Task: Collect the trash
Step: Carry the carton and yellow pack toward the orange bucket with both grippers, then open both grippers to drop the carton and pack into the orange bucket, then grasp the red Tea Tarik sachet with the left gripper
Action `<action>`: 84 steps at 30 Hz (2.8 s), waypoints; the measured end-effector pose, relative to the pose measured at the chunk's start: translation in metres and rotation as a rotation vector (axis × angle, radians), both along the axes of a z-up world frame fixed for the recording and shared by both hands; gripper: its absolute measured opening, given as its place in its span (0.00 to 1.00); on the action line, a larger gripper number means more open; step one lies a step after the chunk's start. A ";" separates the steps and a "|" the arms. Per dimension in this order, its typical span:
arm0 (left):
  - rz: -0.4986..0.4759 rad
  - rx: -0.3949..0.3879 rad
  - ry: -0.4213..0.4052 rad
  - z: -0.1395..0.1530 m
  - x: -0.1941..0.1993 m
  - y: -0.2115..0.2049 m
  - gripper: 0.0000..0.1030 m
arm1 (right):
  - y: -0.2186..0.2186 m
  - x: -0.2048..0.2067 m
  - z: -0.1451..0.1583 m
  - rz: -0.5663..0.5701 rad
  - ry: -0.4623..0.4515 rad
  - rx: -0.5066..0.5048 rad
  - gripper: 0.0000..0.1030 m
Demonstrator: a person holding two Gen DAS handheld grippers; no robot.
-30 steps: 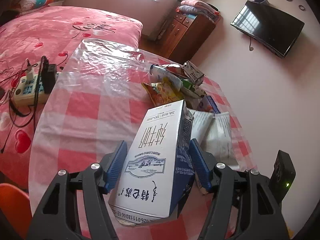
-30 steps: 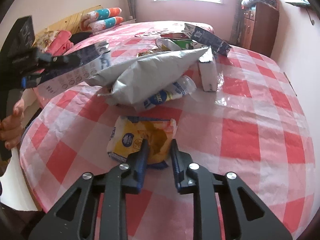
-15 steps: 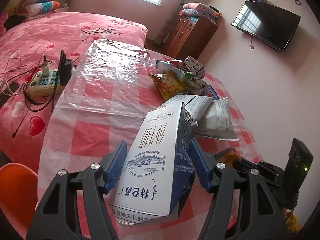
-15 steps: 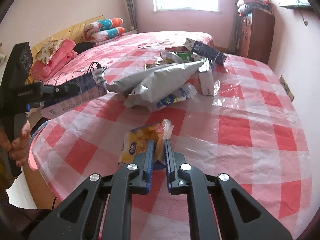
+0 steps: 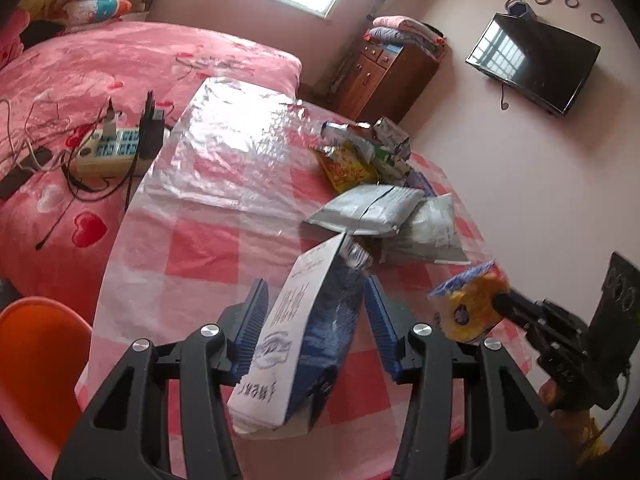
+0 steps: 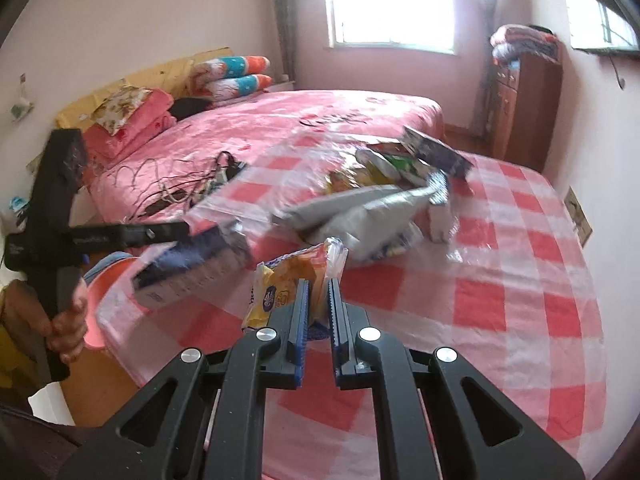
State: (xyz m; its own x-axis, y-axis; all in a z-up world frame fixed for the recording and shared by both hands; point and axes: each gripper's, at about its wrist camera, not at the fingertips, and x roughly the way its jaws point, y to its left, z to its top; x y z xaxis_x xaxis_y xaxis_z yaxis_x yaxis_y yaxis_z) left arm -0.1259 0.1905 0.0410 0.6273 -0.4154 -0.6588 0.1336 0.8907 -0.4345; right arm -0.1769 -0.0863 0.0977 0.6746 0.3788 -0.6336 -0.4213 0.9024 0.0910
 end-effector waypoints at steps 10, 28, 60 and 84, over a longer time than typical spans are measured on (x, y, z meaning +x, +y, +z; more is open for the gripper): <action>-0.024 -0.008 0.063 -0.027 0.004 -0.003 0.56 | 0.009 0.001 -0.008 0.018 0.030 -0.003 0.10; 0.076 0.052 0.048 -0.028 -0.009 0.019 0.25 | 0.050 0.003 -0.004 0.124 0.067 0.033 0.10; 0.611 0.263 -0.053 -0.032 -0.127 0.185 0.76 | 0.187 0.013 -0.001 0.333 -0.049 0.202 0.92; 0.320 0.345 -0.038 0.019 -0.058 0.047 0.76 | 0.028 0.037 -0.025 0.058 0.002 0.362 0.95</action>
State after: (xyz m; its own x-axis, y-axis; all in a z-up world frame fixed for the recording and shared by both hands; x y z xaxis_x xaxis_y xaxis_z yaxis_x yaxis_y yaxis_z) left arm -0.1843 0.2372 0.0600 0.7146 0.0419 -0.6983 -0.1612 0.9812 -0.1061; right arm -0.1401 -0.0582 0.0728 0.6441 0.6165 -0.4529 -0.4706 0.7861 0.4008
